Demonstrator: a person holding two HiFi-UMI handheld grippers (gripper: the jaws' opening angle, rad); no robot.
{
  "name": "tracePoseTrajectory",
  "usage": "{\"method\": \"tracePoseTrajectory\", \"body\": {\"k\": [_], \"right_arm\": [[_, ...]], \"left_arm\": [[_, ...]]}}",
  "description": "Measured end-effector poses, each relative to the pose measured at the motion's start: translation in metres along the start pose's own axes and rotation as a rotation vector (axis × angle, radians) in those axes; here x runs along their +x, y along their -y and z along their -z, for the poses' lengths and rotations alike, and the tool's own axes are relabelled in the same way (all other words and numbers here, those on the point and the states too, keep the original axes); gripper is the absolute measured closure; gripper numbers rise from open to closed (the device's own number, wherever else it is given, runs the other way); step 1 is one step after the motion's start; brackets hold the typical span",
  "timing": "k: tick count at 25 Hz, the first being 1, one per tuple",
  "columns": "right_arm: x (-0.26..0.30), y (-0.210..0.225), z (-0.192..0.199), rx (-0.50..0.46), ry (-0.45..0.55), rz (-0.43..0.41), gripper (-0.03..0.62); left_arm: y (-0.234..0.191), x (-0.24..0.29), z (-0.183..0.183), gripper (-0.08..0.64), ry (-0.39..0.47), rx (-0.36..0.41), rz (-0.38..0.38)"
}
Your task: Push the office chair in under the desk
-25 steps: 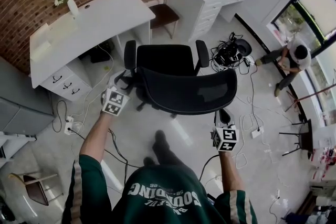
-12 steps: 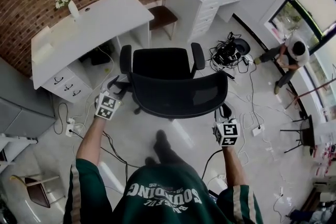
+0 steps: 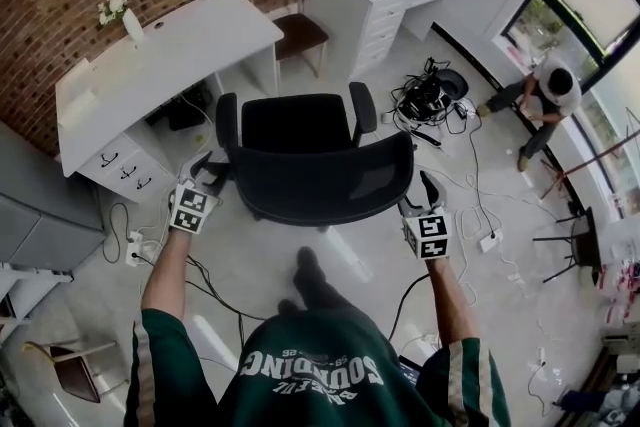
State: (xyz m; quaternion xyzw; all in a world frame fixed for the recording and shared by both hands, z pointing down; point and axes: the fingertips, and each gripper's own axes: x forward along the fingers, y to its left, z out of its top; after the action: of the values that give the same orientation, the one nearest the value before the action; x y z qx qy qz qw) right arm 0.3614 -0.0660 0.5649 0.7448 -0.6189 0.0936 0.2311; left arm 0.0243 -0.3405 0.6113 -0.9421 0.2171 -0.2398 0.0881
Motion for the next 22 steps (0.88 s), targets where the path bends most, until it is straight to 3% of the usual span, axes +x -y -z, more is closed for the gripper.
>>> {"method": "tracePoseTrajectory", "body": {"k": [3, 8, 14, 22], "right_arm": [[0.006, 0.003, 0.000, -0.038, -0.022, 0.004, 0.267], [0.008, 0.007, 0.000, -0.039, -0.032, 0.001, 0.237], [0.013, -0.015, 0.007, -0.089, -0.075, -0.066, 0.191], [0.027, -0.028, 0.002, -0.142, -0.026, -0.148, 0.192]], "left_arm": [[0.000, -0.008, 0.005, 0.321, -0.008, 0.000, -0.001], [0.003, -0.023, 0.013, 0.320, -0.014, -0.010, -0.013], [0.005, -0.046, 0.023, 0.319, -0.031, -0.017, -0.023], [0.011, -0.082, 0.041, 0.319, -0.050, -0.026, -0.034]]}}
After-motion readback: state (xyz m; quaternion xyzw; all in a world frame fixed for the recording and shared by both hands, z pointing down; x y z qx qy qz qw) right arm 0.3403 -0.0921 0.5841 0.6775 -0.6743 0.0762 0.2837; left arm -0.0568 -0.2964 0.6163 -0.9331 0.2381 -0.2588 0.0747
